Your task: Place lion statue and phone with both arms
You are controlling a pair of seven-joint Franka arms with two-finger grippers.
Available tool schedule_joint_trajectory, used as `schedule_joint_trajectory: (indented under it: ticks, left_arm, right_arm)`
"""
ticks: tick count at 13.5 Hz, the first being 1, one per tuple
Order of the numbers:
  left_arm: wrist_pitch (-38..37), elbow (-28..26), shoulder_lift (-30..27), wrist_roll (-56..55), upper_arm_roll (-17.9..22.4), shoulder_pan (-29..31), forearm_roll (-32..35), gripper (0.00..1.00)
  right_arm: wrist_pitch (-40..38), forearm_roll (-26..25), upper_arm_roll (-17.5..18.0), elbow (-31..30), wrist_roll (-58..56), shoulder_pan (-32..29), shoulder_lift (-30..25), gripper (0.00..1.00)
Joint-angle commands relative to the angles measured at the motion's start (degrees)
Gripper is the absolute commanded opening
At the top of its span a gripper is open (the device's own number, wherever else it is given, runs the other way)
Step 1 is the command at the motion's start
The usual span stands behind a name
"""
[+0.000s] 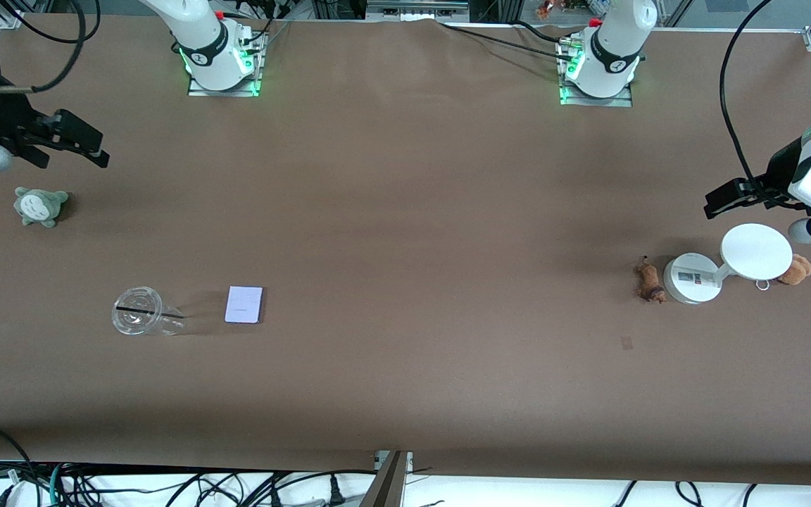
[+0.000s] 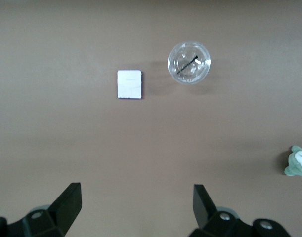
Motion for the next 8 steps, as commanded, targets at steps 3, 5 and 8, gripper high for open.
schedule_joint_trajectory:
  ticks: [3,5,8]
  left_arm:
    - [-0.39,1.58,0.23,1.03,0.01,0.00,-0.54,1.00]
    - [-0.39,1.67,0.23,0.94,0.10,0.00,-0.54,1.00]
    - [-0.39,1.68,0.23,0.94,0.01,0.00,-0.54,1.00]
  right_arm:
    - [-0.74,0.74,0.11,4.18,0.41,-1.46,1.58,1.00]
    - [-0.74,0.30,0.20,4.53,-0.37,-1.46,1.58,1.00]
    - [-0.99,-0.14,0.03,4.71,-0.47,-1.54,1.49,1.00]
